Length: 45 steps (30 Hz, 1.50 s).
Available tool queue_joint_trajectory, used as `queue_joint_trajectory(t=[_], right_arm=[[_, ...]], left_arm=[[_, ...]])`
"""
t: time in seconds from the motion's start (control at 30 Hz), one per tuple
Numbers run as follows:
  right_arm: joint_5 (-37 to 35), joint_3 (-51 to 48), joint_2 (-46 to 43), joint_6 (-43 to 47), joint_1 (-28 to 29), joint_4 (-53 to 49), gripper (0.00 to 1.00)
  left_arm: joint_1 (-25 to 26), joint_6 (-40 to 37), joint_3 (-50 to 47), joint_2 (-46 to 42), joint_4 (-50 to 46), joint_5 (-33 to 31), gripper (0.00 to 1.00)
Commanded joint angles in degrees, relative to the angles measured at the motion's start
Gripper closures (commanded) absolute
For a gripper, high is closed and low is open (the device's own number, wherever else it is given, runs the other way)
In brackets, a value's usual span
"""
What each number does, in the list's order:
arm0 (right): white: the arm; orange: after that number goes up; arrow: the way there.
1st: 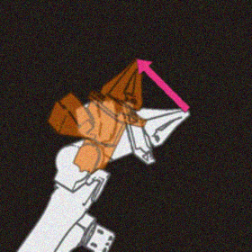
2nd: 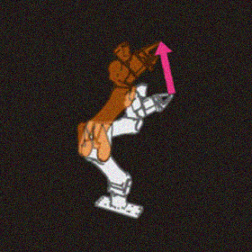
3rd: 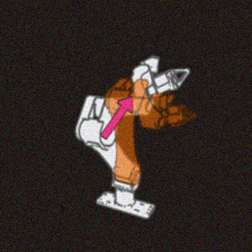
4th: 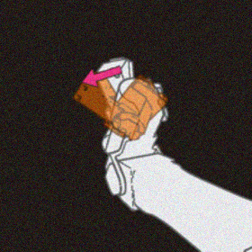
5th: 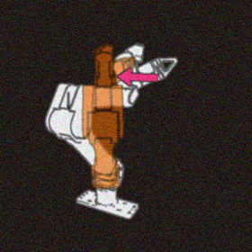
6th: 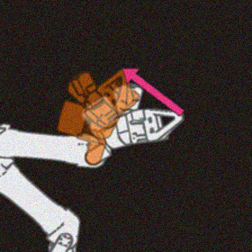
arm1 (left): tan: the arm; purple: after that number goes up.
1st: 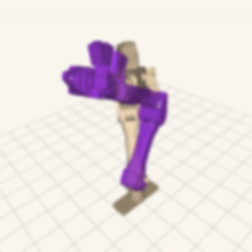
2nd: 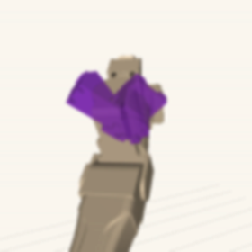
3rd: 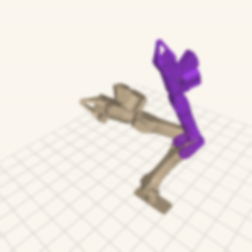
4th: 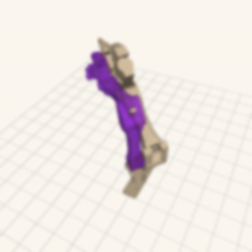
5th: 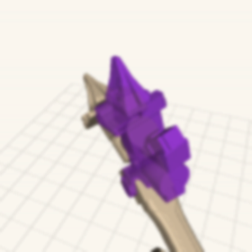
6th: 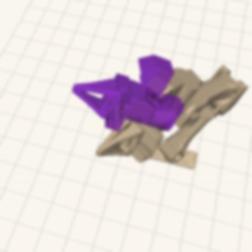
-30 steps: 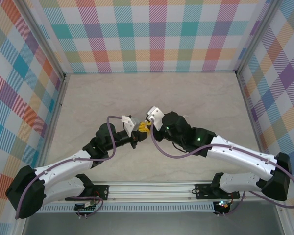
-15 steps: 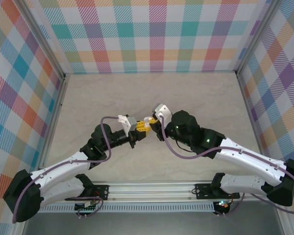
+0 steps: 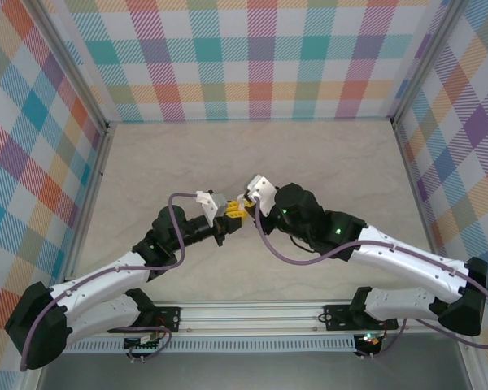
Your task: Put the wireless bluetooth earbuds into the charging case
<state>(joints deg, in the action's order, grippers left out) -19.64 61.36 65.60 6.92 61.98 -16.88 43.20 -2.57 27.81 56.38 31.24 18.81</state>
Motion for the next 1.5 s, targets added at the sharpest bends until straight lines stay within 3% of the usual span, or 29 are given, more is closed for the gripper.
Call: queue_joint_trajectory(t=[0.0, 0.17, 0.37, 0.57, 0.77, 0.9, 1.17, 1.33, 1.47], right_arm=[[0.2, 0.7, 2.2, 3.1, 2.2, -5.2, 0.89], [-2.0, 0.1, 2.4, 2.8, 3.0, -4.7, 0.90], [0.4, 0.5, 3.1, -4.4, 3.2, -3.2, 0.88], [1.6, 1.4, 2.5, -6.9, 3.2, -4.8, 0.67], [4.3, 5.9, 2.4, -11.1, 2.5, -7.3, 0.56], [11.6, 10.2, 2.7, -16.6, -0.8, -10.1, 0.49], [26.6, 15.9, 2.5, -26.1, -8.6, -13.9, 0.45], [28.5, 16.9, 1.7, -28.2, -12.0, -15.7, 0.47], [24.6, 17.8, 1.4, -29.1, -16.1, -20.6, 0.50]], left_arm=[[-0.3, -0.5, 2.2, -2.0, 5.7, -1.0, 1.00], [-0.3, 0.3, 2.3, -1.9, 5.7, -1.9, 1.00], [-0.3, 1.4, 2.3, -1.6, 7.1, -2.4, 1.00], [-0.2, 1.0, 2.7, -1.5, 6.9, -2.4, 1.00], [-0.3, 1.4, 2.5, -0.3, 8.1, -1.8, 1.00], [-0.2, 1.6, 2.2, 0.1, 8.4, -1.3, 1.00], [-0.3, 1.7, 1.5, 0.2, 8.6, -0.6, 1.00], [-0.3, 2.0, 1.4, -0.1, 8.6, -0.4, 1.00], [-0.3, 1.8, 0.9, -1.1, 7.8, -0.3, 1.00]])
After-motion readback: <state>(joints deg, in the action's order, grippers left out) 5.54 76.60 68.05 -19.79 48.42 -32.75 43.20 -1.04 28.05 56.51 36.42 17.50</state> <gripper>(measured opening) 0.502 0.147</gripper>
